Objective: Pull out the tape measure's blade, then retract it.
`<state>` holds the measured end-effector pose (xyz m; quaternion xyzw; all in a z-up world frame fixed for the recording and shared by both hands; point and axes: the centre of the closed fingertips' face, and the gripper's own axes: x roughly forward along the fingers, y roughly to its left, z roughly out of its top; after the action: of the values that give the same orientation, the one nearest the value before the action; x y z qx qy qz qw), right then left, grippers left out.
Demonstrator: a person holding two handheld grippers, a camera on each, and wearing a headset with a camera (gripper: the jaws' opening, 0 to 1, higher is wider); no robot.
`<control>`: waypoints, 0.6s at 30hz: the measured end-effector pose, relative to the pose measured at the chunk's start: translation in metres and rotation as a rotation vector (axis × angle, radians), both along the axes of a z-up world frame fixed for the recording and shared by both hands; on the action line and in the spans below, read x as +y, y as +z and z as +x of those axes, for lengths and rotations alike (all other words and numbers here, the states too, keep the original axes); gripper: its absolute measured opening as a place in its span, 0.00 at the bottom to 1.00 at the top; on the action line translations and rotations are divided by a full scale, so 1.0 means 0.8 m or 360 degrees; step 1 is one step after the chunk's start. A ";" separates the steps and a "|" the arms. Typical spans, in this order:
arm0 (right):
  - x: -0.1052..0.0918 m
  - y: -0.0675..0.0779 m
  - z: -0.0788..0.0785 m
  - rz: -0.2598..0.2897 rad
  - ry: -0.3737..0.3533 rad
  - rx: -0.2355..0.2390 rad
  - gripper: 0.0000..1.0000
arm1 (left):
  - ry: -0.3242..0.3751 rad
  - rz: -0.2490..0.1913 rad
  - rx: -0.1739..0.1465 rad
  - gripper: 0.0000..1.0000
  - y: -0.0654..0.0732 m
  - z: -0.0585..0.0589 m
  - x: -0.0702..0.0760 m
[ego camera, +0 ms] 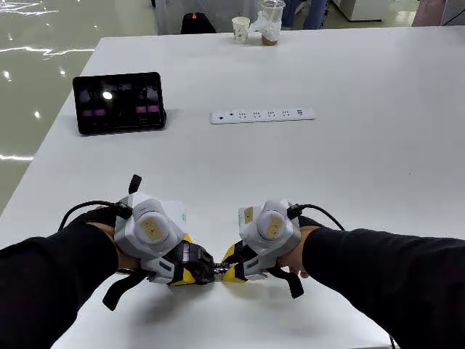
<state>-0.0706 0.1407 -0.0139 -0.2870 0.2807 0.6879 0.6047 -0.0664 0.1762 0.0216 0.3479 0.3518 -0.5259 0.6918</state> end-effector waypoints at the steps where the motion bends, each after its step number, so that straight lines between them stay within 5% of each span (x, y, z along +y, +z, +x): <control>1: 0.000 0.000 0.000 -0.0001 -0.0002 0.0001 0.11 | 0.0001 0.0000 0.0000 0.30 0.000 0.000 0.000; 18: -0.013 0.000 0.001 -0.0018 -0.0010 0.0019 0.11 | -0.0016 0.0006 -0.0007 0.30 -0.001 0.000 0.000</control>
<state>-0.0699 0.1305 -0.0138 -0.2855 0.2891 0.6860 0.6036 -0.0663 0.1763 0.0207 0.3520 0.3497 -0.5279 0.6893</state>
